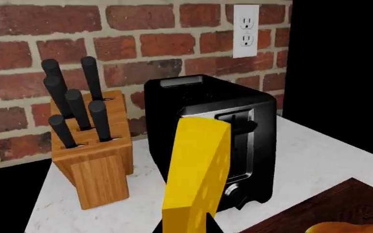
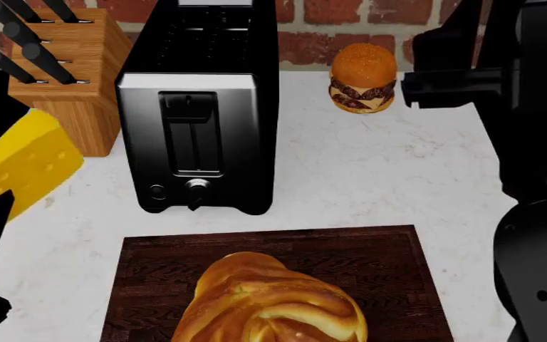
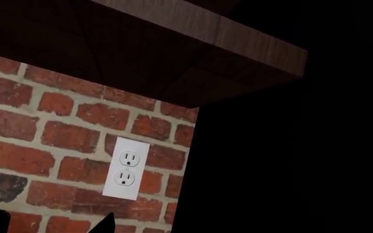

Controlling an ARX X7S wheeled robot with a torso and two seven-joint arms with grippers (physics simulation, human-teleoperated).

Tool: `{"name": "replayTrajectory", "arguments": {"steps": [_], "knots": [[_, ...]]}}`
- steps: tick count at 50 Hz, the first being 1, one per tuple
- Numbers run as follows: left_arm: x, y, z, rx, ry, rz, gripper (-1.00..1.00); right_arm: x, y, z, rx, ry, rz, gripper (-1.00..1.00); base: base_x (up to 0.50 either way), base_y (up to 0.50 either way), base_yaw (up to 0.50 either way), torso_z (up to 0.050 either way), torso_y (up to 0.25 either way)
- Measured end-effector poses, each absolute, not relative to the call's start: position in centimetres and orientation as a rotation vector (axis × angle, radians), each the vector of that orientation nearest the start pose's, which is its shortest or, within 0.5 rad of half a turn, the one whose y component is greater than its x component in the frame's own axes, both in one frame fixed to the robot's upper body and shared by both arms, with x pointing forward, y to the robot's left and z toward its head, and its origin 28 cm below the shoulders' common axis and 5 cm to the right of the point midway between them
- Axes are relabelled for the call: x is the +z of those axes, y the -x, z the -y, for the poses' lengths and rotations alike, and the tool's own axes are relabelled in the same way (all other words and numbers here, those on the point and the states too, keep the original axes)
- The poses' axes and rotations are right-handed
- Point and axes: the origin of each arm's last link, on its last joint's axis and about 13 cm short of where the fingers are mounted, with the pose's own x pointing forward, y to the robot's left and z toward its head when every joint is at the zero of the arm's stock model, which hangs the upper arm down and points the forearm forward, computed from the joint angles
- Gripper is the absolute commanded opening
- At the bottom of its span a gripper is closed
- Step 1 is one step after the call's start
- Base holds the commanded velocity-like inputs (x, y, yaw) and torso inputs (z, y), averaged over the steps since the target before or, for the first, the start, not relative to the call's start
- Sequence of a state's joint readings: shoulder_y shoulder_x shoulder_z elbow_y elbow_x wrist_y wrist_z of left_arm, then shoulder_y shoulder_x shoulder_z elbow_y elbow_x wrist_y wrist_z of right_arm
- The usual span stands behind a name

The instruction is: Pick up the wedge of cheese and place it on the slice of bread to prepare a simple cheese on bread dish.

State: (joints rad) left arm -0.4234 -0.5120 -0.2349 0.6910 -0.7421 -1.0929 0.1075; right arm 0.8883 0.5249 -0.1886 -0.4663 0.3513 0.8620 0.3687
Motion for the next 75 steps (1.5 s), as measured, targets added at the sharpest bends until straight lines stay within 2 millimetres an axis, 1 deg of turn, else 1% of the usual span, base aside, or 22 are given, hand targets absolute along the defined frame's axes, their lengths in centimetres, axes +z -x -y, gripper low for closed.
{"name": "replayTrajectory", "arguments": {"steps": [16,33,52,61,75], "knots": [[21.3,-22.7,-27.0,-0.454,-0.042,0.048,-1.0,27.8,-28.3,15.8,-0.225,0.282,0.428,1.0,0.0,0.0,0.0,0.0,0.0],[23.2,-22.7,-25.1,-0.549,-0.031,0.067,-1.0,27.6,-28.3,15.8,-0.224,0.273,0.43,1.0,0.0,0.0,0.0,0.0,0.001],[24.4,-22.5,-23.3,-0.665,-0.032,0.083,-1.0,27.3,-28.4,15.8,-0.222,0.269,0.428,1.0,0.0,0.0,0.0,0.0,0.0],[24.7,-22.4,-22.8,-0.701,-0.036,0.09,-1.0,27.3,-28.4,15.8,-0.221,0.268,0.427,1.0,0.0,0.0,0.0,0.0,0.0],[24.9,-22.3,-22.6,-0.72,-0.038,0.093,-1.0,27.3,-28.4,15.7,-0.22,0.268,0.427,1.0,0.0,0.0,0.0,0.0,0.0]]}}
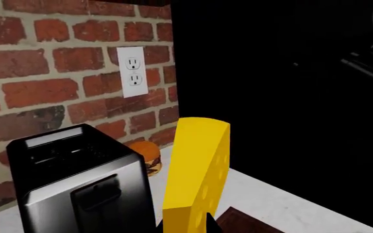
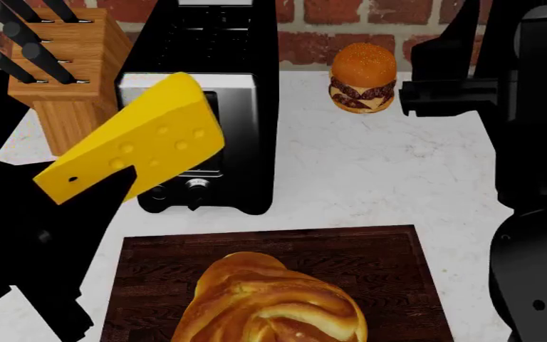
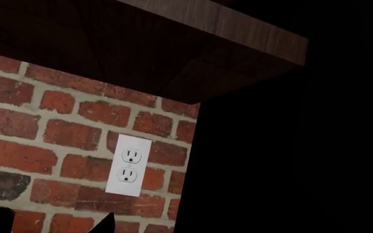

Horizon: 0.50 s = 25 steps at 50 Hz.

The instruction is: Pick up the wedge of cheese and place it on the slice of bread to prepare a simple cheese on bread dish.

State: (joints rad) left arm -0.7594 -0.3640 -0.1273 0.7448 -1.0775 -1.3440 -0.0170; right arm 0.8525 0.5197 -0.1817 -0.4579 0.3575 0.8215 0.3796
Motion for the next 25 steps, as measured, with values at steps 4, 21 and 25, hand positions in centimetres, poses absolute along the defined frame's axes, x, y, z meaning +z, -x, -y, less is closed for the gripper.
{"name": "replayTrajectory", "arguments": {"steps": [4,21,25], "knots": [[24.93,-22.29,-22.56,-0.721,-0.039,0.093,-1.0,27.25,-28.39,15.74,-0.22,0.268,0.427,1.0,0.0,0.0,0.0,0.0,0.0],[24.89,-22.7,-22.13,-0.745,-0.047,0.082,-1.0,27.6,-28.57,15.65,-0.215,0.273,0.453,1.0,0.0,0.0,0.0,0.0,0.0],[24.88,-22.51,-22.14,-0.745,-0.04,0.08,-1.0,27.55,-28.52,15.65,-0.217,0.273,0.446,1.0,0.0,0.0,0.0,0.0,0.0]]}}
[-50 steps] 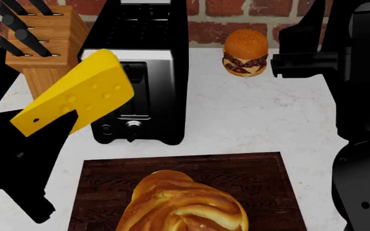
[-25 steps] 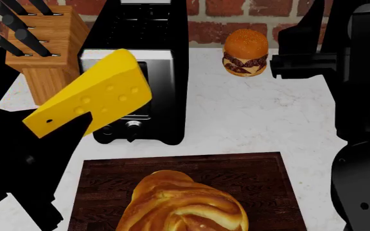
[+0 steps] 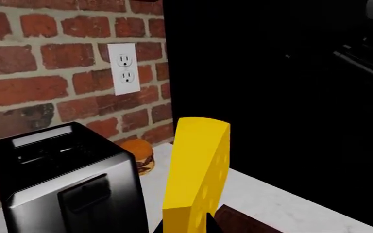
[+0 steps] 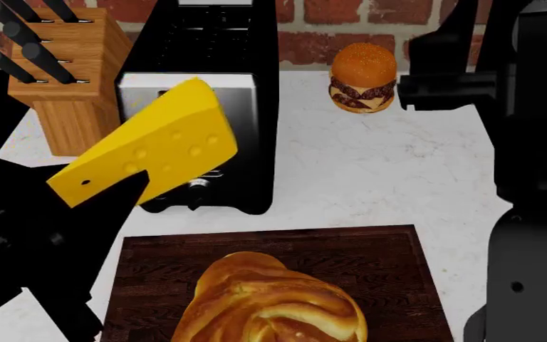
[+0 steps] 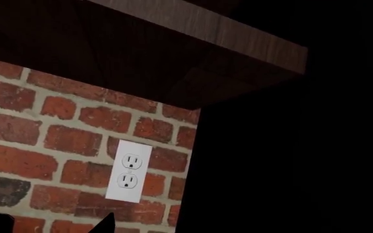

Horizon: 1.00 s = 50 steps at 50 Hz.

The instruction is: Pick up the wedge of cheese and place it on the slice of bread to prepare a simple cheese on bread dish.

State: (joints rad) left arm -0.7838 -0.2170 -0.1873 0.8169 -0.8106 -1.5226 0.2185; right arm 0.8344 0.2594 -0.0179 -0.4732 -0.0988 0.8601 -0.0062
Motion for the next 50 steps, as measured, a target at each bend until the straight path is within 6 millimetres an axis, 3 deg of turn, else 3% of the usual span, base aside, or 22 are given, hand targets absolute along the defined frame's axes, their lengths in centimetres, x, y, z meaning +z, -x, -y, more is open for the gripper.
{"name": "replayTrajectory", "arguments": {"steps": [30,50], "knots": [[23.9,-22.3,-21.3,-0.815,0.111,-0.103,-1.0,27.3,-28.4,15.7,-0.22,0.269,0.426,1.0,0.0,0.0,0.0,0.0,0.0],[23.3,-22.1,-20.6,-0.888,0.102,-0.206,-1.0,27.4,-28.4,15.7,-0.218,0.267,0.423,1.0,0.0,0.0,0.0,0.0,0.0]]}}
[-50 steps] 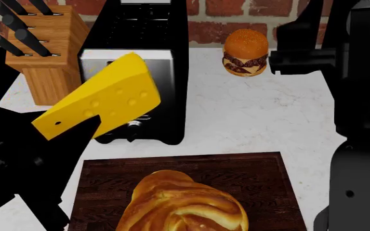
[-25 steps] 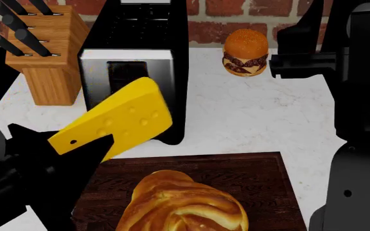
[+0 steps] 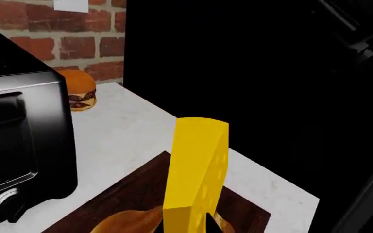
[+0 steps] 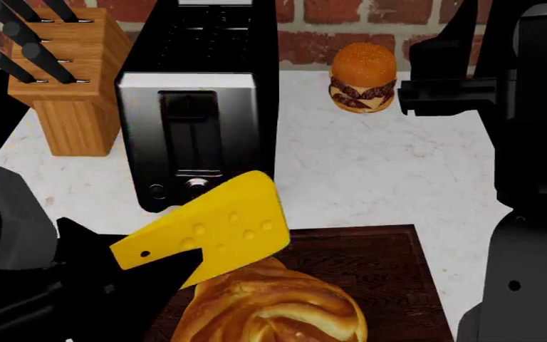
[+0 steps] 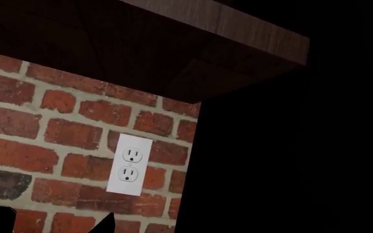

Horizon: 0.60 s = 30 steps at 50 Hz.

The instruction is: Pick up the wedge of cheese and place it on the slice of bread to prepare a simple cheese on bread dish.

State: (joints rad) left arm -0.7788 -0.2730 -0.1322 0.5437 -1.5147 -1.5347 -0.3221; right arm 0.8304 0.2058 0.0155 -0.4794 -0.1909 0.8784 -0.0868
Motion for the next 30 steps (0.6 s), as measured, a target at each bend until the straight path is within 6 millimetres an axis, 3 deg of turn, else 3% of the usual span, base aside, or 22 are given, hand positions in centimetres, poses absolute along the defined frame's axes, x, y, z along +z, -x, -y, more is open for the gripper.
{"name": "replayTrajectory", "arguments": {"steps": [30], "knots": [[22.5,-22.7,-19.0,-0.997,0.071,-0.266,-1.0,27.3,-28.3,15.7,-0.217,0.266,0.419,1.0,0.0,0.0,0.0,0.0,0.0]]}}
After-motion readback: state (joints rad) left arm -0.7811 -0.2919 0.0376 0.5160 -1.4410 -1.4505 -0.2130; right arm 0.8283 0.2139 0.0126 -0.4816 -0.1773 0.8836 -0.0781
